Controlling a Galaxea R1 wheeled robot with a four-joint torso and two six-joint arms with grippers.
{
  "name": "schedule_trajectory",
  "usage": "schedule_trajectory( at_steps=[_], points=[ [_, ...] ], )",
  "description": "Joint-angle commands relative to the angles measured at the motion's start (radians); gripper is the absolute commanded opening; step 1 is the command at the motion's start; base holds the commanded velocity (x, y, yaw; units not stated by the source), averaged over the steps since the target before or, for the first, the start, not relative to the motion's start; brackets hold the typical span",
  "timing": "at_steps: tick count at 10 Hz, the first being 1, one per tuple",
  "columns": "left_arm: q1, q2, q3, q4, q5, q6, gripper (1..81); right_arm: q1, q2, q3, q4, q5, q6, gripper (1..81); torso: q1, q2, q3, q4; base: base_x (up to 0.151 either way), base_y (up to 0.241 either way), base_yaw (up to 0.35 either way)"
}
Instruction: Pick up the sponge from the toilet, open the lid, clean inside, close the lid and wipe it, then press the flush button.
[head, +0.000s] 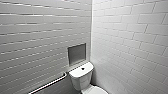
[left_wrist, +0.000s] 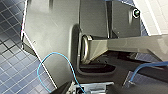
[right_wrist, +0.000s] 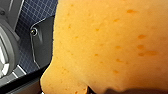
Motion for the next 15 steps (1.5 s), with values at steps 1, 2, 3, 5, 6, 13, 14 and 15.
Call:
schedule_trajectory(
  at_steps=[1, 2, 3, 5, 6, 13, 14, 15],
  points=[
    [-0.033, -0.004, 0.005, -0.002, 0.052, -0.001, 81.1, 0.009, 0.065, -0.132, 0.039, -0.097, 0.004, 1.0, 0.0, 0.0, 0.0, 0.0, 0.0, 0.0, 0.0],
    [-0.033, -0.004, 0.005, -0.002, 0.05, -0.001, 81.1, 0.007, 0.076, -0.155, 0.088, -0.1, 0.002, 1.0, 0.0, 0.0, 0.0, 0.0, 0.0, 0.0, 0.0],
    [-0.035, -0.003, 0.005, -0.002, 0.05, -0.001, 81.1, 0.004, 0.077, -0.168, 0.108, -0.103, 0.005, 1.0, 0.0, 0.0, 0.0, 0.0, 0.0, 0.0, 0.0],
    [-0.039, -0.001, 0.005, -0.001, 0.05, -0.001, 81.1, 0.009, 0.094, -0.192, 0.002, -0.053, 0.005, 1.0, 0.0, 0.0, 0.0, 0.0, 0.0, 0.0, 0.0],
    [-0.039, 0.0, 0.005, -0.001, 0.052, -0.001, 81.1, 0.003, 0.097, -0.213, -0.175, -0.051, 0.048, 1.0, 0.0, 0.0, 0.0, 0.0, 0.0, 0.0, 0.0],
    [-0.052, -0.003, 0.003, -0.002, 0.052, -0.001, 81.1, 0.006, 0.155, -0.24, -0.846, 0.067, 0.7, 1.0, 0.0, 0.0, 0.0, 0.0, 0.0, 0.0, 0.0],
    [-0.053, -0.007, 0.005, -0.002, 0.05, 0.0, 81.1, 0.017, 0.177, -0.268, -0.852, 0.014, 0.7, 1.0, 0.0, 0.0, 0.0, 0.0, 0.0, 0.0, 0.0],
    [-0.053, -0.02, 0.014, 0.001, 0.041, 0.0, 81.1, 0.014, 0.172, -0.278, -0.855, -0.011, 0.694, 1.0, 0.0, 0.0, 0.0, 0.0, 0.0, 0.0, 0.0]
  ],
)
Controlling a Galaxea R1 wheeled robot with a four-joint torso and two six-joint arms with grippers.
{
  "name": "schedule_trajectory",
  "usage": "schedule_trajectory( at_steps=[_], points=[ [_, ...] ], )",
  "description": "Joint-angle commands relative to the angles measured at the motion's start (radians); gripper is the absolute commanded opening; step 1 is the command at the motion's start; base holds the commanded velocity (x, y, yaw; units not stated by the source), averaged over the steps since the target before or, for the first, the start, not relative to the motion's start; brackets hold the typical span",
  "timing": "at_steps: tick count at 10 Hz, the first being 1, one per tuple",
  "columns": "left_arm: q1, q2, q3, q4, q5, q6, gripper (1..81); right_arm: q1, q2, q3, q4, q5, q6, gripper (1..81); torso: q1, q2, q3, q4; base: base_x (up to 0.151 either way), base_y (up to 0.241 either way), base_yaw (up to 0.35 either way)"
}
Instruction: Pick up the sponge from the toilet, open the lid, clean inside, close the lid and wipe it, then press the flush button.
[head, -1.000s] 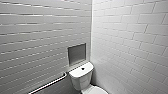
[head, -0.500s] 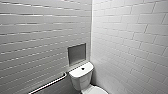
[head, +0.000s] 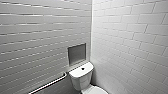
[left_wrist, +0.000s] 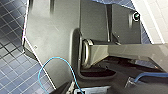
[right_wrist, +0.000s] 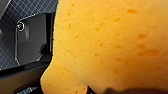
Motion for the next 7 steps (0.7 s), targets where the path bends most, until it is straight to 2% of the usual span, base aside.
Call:
schedule_trajectory(
  at_steps=[1, 4, 5, 7],
  points=[
    [-0.036, -0.032, 0.032, 0.004, 0.04, 0.0, 81.1, 0.045, -0.023, 0.046, -0.023, -0.092, -0.003, 1.0, 0.0, 0.0, 0.0, 0.0, 0.0, 0.0, 0.0],
    [-0.036, -0.134, 0.197, 0.008, 0.037, 0.003, 81.1, 0.036, -0.24, 0.505, -0.023, -0.052, -0.003, 1.0, 0.0, 0.0, 0.0, 0.0, 0.0, 0.0, 0.0],
    [-0.034, -0.157, 0.235, 0.005, 0.037, 0.002, 81.1, 0.039, -0.28, 0.588, -0.023, -0.053, -0.004, 1.0, 0.0, 0.0, 0.0, 0.0, 0.0, 0.0, 0.0],
    [-0.034, -0.172, 0.25, 0.001, 0.037, 0.002, 81.1, 0.039, -0.317, 0.659, -0.02, -0.043, -0.003, 1.0, 0.0, 0.0, 0.0, 0.0, 0.0, 0.0, 0.0]
  ],
)
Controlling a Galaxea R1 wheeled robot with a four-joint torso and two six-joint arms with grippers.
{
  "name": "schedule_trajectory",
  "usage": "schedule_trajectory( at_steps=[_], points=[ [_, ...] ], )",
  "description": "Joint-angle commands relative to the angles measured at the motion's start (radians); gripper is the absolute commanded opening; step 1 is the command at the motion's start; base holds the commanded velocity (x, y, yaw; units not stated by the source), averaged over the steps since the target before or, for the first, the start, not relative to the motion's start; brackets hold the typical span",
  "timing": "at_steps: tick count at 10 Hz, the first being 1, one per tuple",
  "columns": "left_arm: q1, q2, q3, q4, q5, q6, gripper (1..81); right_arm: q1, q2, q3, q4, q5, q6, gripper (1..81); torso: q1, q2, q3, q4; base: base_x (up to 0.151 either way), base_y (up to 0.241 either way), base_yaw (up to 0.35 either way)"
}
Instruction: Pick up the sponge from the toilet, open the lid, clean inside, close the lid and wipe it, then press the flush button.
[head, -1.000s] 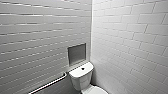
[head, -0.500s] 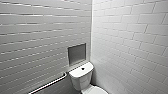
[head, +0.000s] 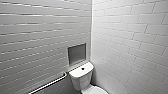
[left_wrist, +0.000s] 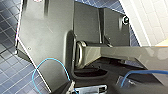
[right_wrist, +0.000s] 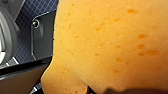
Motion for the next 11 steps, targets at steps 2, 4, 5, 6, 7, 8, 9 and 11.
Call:
schedule_trajectory(
  at_steps=[2, 4, 5, 6, 7, 8, 9, 11],
  points=[
    [-0.037, -0.036, 0.023, -0.002, 0.043, 0.0, 81.1, 0.027, -0.191, 0.394, -0.002, 0.017, 0.001, 1.0, 0.0, 0.0, 0.0, 0.0, 0.0, 0.0, 0.0],
    [-0.037, -0.036, 0.023, -0.002, 0.04, 0.0, 81.1, 0.026, -0.191, 0.39, 0.0, 0.019, -0.001, 1.0, 0.0, 0.0, 0.0, 0.0, 0.0, 0.0, 0.0],
    [-0.037, -0.038, 0.023, -0.002, 0.031, -0.002, 81.1, 0.026, -0.191, 0.39, -0.002, 0.019, -0.001, 1.0, 0.0, 0.0, 0.0, 0.0, 0.0, 0.0, 0.0],
    [-0.037, -0.038, 0.022, -0.002, 0.031, -0.002, 81.1, 0.026, -0.191, 0.388, -0.002, 0.019, -0.001, 1.0, 0.0, 0.0, 0.0, 0.0, 0.0, 0.0, 0.0],
    [-0.035, -0.039, 0.022, -0.002, 0.031, -0.002, 81.1, 0.026, -0.191, 0.384, -0.002, 0.019, -0.001, 1.0, 0.0, 0.0, 0.0, 0.0, 0.065, 0.0, 0.0],
    [-0.037, -0.039, 0.022, -0.002, 0.029, -0.002, 81.1, 0.026, -0.191, 0.374, -0.002, 0.019, 0.001, 1.0, -0.001, 0.0, 0.0, 0.0, 0.074, 0.0, 0.0],
    [-0.037, -0.039, 0.023, -0.002, 0.029, -0.002, 81.1, 0.026, -0.191, 0.37, 0.0, 0.019, 0.001, 1.0, -0.002, -0.001, 0.001, 0.0, 0.081, 0.0, 0.0],
    [-0.035, -0.039, 0.022, -0.002, 0.029, -0.002, 81.1, 0.024, -0.189, 0.367, 0.0, 0.019, 0.001, 1.0, -0.001, 0.0, 0.0, 0.0, 0.081, 0.0, 0.0]
  ],
)
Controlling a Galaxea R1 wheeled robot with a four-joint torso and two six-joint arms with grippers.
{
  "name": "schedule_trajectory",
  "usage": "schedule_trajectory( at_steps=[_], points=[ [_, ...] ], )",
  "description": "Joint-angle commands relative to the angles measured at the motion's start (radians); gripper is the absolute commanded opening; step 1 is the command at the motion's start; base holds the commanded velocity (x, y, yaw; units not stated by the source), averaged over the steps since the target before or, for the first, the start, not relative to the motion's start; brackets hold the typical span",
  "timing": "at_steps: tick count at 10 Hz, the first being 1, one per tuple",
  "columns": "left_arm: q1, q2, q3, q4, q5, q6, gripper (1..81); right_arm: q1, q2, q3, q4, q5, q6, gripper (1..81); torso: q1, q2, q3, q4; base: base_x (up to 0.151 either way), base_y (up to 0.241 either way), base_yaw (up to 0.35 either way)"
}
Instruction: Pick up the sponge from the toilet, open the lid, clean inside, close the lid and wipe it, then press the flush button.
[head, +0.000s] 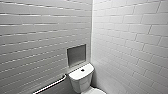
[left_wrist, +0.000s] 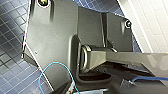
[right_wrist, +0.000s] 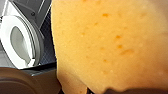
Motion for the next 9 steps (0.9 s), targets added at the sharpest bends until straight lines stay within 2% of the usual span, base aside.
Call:
schedule_trajectory(
  at_steps=[1, 9],
  points=[
    [-0.029, -0.012, 0.011, -0.001, 0.047, -0.001, 81.1, 0.039, -0.009, 0.022, -0.001, -0.05, 0.001, 1.0, 0.0, 0.0, 0.0, 0.0, 0.081, 0.0, 0.0],
    [-0.029, -0.014, 0.013, -0.001, 0.04, -0.001, 81.1, 0.037, -0.014, 0.021, -0.001, -0.05, 0.004, 1.0, 0.0, 0.0, 0.0, 0.0, 0.081, 0.0, 0.0]
  ],
)
